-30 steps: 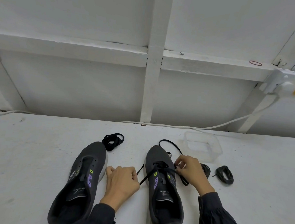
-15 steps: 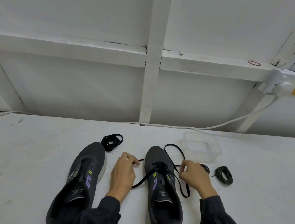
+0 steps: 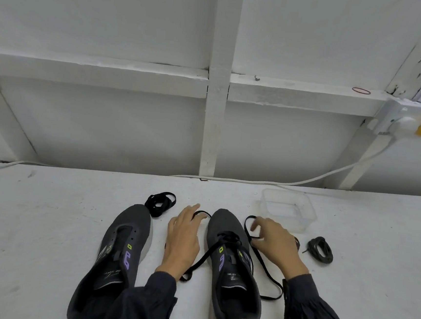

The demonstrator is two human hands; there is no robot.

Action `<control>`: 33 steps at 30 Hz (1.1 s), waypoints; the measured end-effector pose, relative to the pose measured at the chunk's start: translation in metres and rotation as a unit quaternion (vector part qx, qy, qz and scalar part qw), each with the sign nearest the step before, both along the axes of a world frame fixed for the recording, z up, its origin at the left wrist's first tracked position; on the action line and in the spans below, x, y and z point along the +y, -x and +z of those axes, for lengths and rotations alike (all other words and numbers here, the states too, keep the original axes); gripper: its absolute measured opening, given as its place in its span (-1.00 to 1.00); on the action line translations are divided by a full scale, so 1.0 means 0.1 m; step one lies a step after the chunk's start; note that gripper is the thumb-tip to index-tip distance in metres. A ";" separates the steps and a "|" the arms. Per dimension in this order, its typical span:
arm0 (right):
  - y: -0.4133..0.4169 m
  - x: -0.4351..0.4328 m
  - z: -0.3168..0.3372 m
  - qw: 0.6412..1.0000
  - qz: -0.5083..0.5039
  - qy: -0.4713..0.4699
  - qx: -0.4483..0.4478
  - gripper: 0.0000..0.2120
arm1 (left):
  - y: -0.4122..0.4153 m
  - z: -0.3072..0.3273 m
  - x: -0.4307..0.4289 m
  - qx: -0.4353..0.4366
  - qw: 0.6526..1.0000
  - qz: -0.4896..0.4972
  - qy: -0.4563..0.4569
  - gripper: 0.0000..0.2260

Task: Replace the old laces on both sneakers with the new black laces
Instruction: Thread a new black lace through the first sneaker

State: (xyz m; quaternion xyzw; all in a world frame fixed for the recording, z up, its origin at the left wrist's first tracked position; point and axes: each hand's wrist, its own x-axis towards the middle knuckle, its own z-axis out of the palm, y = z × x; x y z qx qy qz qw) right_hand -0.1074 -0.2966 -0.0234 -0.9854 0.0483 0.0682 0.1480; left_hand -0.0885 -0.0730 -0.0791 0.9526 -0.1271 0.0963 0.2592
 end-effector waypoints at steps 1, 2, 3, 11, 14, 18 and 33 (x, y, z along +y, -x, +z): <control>-0.02 0.02 -0.04 0.999 0.021 -0.025 -0.018 -0.71 | -0.05 0.02 -0.03 0.006 0.999 -0.028 -0.014 -0.34; -0.04 0.04 -0.09 0.998 0.037 -0.040 -0.026 -0.67 | -0.09 0.03 -0.06 0.019 0.998 -0.053 -0.030 -0.35; -0.06 0.05 -0.13 0.998 0.044 -0.044 -0.027 -0.65 | -0.14 0.03 -0.09 0.039 0.996 -0.075 -0.042 -0.38; -0.05 -0.02 -0.29 0.997 -0.017 -0.046 -0.059 -0.91 | -0.27 -0.01 -0.02 0.045 0.994 -0.033 -0.097 -0.67; -0.03 -0.06 -0.31 0.994 -0.035 -0.068 -0.079 -0.96 | -0.26 -0.04 0.01 0.032 0.994 0.021 -0.106 -0.80; 0.01 -0.09 -0.25 0.980 -0.074 -0.128 -0.130 -0.95 | -0.22 -0.07 0.05 0.023 0.994 0.055 -0.095 -0.89; 0.16 0.00 0.07 0.843 -0.062 -0.524 -0.103 -0.73 | 0.07 0.33 -0.07 0.113 0.938 -0.038 0.326 -0.81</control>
